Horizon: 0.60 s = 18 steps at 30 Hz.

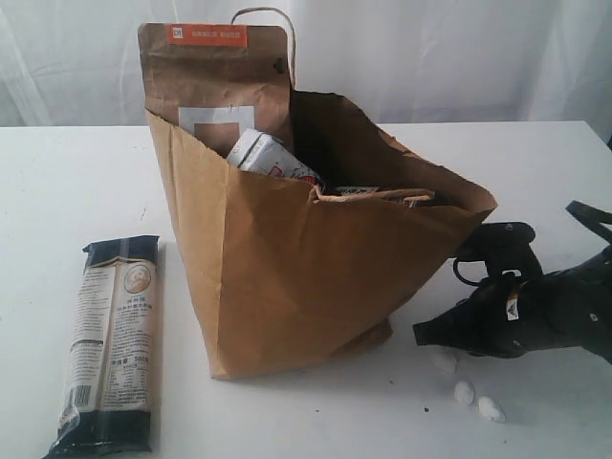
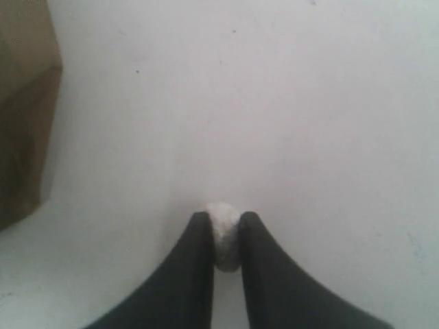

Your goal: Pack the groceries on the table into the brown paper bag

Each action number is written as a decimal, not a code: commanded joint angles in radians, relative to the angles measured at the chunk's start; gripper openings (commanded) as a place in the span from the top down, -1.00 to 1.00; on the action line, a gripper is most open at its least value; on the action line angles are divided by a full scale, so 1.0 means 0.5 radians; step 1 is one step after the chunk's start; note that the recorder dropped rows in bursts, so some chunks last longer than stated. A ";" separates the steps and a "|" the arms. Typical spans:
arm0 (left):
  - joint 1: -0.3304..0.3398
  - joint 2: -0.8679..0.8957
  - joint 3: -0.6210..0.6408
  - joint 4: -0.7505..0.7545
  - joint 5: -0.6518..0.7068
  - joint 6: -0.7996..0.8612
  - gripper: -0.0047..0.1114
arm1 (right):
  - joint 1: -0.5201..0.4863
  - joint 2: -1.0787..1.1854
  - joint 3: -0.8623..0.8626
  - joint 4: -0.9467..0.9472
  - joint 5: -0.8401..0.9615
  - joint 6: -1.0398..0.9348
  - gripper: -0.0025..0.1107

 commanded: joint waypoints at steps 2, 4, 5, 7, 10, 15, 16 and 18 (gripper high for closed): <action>0.005 -0.011 0.008 0.004 -0.005 -0.019 0.92 | -0.022 -0.202 0.010 -0.004 0.191 0.027 0.96; 0.005 -0.011 0.008 0.004 -0.005 -0.019 0.92 | -0.022 -0.298 0.010 0.000 0.283 0.027 0.96; 0.005 -0.011 0.008 0.004 -0.005 -0.019 0.92 | -0.022 -0.355 0.010 0.000 0.331 0.027 0.96; 0.005 -0.011 0.008 0.004 -0.005 -0.019 0.92 | -0.022 -0.476 0.010 0.000 0.417 0.027 0.96; 0.005 -0.011 0.008 0.004 -0.005 -0.019 0.92 | -0.022 -0.660 0.010 0.000 0.576 0.027 0.96; 0.005 -0.011 0.008 0.004 -0.005 -0.019 0.92 | -0.022 -1.005 0.010 0.000 0.811 0.027 0.96; 0.005 -0.011 0.008 0.004 -0.005 -0.019 0.92 | -0.022 -1.082 0.010 0.000 0.828 0.027 0.96; 0.005 -0.011 0.008 0.004 -0.005 -0.019 0.92 | -0.022 -1.236 0.010 0.000 0.866 0.027 0.96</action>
